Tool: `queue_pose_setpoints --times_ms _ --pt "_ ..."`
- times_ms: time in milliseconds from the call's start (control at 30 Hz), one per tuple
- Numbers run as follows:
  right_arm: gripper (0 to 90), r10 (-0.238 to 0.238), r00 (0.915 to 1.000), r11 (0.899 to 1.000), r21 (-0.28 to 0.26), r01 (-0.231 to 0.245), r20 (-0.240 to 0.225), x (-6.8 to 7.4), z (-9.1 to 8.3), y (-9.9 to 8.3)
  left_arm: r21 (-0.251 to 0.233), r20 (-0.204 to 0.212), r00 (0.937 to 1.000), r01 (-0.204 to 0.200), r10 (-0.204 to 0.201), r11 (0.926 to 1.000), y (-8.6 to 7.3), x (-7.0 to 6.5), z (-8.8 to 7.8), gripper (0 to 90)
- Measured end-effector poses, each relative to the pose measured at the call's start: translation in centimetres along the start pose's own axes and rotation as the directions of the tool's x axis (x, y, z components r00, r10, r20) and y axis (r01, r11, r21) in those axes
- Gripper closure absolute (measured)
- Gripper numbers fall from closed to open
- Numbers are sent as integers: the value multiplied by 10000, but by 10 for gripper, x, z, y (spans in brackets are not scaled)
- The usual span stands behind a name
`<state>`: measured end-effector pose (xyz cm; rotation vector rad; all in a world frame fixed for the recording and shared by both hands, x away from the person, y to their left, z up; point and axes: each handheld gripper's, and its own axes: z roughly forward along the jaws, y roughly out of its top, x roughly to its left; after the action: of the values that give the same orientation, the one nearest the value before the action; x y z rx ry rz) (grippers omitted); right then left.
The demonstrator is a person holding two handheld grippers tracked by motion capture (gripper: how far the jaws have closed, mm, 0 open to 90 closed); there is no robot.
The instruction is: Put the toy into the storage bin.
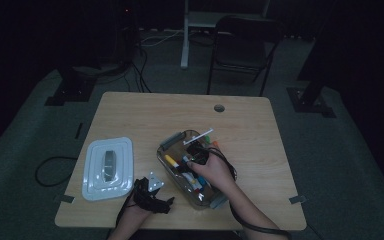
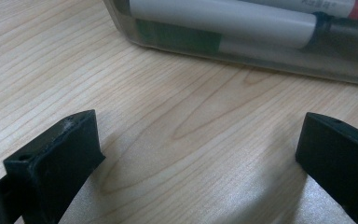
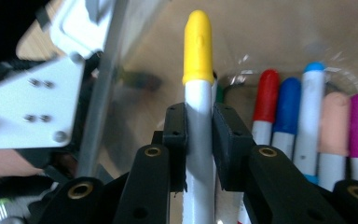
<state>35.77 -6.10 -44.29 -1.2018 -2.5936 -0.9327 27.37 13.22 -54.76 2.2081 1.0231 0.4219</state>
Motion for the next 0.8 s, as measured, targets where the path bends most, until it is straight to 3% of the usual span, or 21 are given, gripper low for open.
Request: queue_pose_setpoints --times_ms 100,333,400,500,567,700,800 --pt "760 -169 9997 9986 495 160 174 3 14 1 -8 2 10000 2 -2 10000 0 0 0 5" --pt "753 -121 9990 9880 1542 53 428 -3 36 -3 -4 2 10000 -4 4 10000 0 0 0 5" --pt "753 -121 9990 9880 1542 53 428 -3 36 -3 -5 1 10000 -2 2 10000 0 0 0 5" --pt "672 -194 9997 9944 1046 176 155 -3 29 -4 -11 -2 10000 1 -1 10000 0 0 0 5" --pt "664 -274 9996 9975 659 265 122 -2 20 -3 3 3 10000 -8 8 10000 0 0 0 5" --pt "622 -358 9992 9993 -148 356 -181 -2 -8 -1 14 12 10000 -12 12 10000 0 0 0 5" --pt "601 -421 9991 9942 -998 411 -78 -6 -36 0 0 2 10000 -5 5 10000 0 0 0 5"
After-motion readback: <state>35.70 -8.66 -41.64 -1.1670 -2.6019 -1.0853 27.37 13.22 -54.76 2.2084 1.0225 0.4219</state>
